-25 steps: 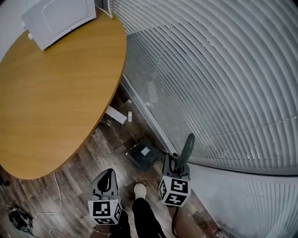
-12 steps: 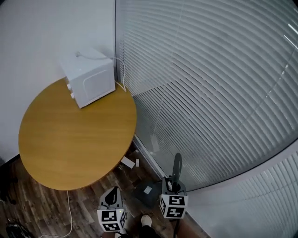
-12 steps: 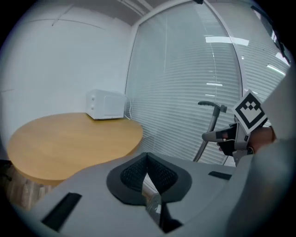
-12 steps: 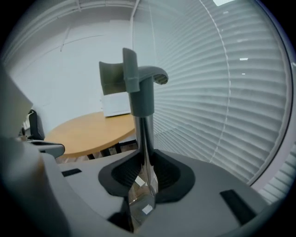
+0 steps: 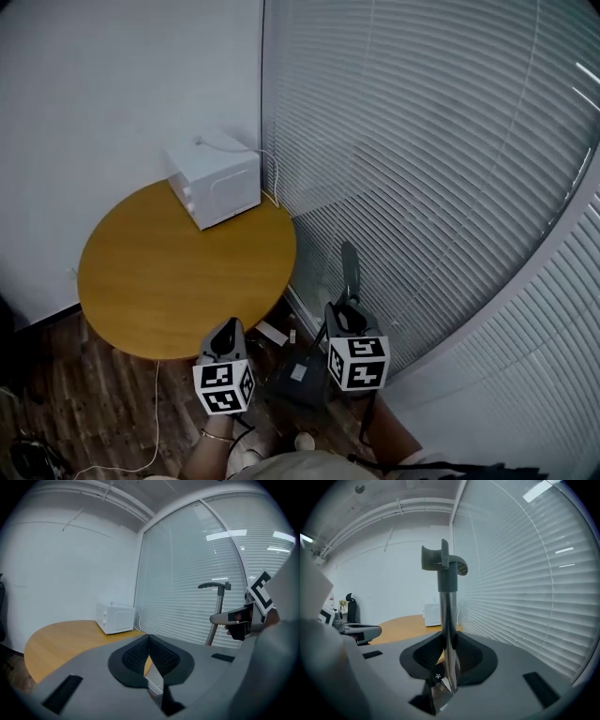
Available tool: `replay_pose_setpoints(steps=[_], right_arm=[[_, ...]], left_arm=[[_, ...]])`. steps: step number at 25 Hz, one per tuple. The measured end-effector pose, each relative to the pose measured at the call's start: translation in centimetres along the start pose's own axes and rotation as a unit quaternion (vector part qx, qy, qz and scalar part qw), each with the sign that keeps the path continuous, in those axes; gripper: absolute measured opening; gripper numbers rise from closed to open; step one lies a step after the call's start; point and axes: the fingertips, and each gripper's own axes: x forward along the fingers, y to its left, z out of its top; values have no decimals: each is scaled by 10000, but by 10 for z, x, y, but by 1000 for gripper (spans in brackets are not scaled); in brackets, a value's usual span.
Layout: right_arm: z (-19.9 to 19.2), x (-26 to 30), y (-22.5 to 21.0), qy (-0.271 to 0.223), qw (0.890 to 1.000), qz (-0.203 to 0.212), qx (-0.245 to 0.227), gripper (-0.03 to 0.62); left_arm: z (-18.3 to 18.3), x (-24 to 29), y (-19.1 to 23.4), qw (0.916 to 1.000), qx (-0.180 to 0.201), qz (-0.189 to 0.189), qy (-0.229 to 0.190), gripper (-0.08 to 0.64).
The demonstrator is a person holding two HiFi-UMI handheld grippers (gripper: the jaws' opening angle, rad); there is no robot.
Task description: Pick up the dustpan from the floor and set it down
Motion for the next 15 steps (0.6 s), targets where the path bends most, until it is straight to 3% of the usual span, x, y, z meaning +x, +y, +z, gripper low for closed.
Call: replay_pose_setpoints(steps=[8,15], right_arm=[[13,-5,36,-35,9991,358,-213,101],[8,3,75,93,9941,957,-498,101]], left_arm=[[-4,-29,30,9986,-337,402,10,17],[-15,-55,56,9938,-597,941,62,17]])
